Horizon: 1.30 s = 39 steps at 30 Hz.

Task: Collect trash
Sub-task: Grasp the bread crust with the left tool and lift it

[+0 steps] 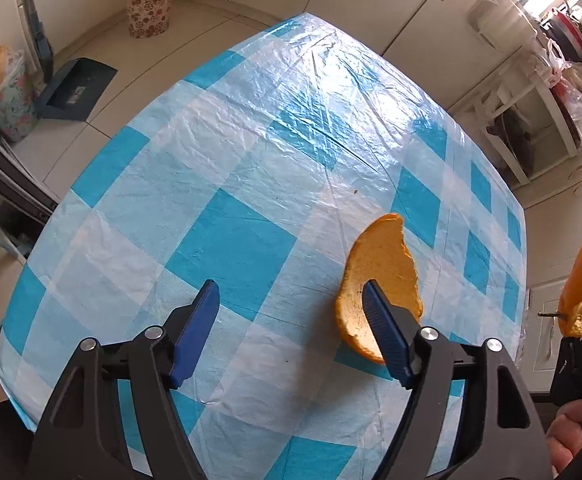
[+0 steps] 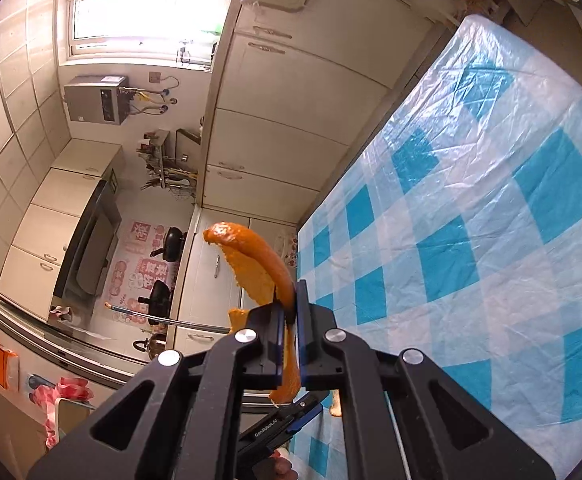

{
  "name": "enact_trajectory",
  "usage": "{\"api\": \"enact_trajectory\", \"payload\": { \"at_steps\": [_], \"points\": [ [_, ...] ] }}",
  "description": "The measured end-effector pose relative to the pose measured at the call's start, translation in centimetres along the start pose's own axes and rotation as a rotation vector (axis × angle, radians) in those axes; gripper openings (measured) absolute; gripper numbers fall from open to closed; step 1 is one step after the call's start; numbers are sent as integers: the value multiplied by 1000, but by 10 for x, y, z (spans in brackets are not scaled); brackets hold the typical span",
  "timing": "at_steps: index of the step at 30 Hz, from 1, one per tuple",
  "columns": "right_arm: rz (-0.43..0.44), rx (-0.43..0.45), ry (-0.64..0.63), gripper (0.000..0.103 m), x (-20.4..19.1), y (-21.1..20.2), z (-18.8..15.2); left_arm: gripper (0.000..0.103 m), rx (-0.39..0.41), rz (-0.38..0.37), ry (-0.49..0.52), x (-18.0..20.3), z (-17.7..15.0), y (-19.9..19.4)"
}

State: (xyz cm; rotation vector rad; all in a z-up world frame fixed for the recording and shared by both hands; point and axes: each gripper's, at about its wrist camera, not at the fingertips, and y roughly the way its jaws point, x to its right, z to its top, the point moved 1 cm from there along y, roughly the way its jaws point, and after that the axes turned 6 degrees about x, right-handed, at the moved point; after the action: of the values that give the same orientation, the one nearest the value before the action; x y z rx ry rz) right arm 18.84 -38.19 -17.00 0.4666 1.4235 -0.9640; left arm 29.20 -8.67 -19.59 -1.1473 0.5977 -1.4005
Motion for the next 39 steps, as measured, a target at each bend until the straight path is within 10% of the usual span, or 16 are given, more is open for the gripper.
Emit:
{"api": "enact_trajectory", "payload": {
  "at_steps": [9, 18, 25, 36, 39],
  "points": [
    [-9, 25, -10, 6, 9, -25, 6, 71, 118, 110, 43, 0, 22, -9],
    [-19, 25, -6, 6, 18, -31, 14, 71, 89, 20, 229, 26, 30, 16],
    [-19, 21, -18, 6, 20, -38, 17, 13, 49, -4, 288, 29, 17, 17],
    [-21, 29, -18, 6, 22, -44, 18, 8, 64, -54, 263, 15, 18, 2],
    [-20, 25, -18, 6, 23, -44, 18, 27, 93, -37, 228, 4, 27, -3]
  ]
}}
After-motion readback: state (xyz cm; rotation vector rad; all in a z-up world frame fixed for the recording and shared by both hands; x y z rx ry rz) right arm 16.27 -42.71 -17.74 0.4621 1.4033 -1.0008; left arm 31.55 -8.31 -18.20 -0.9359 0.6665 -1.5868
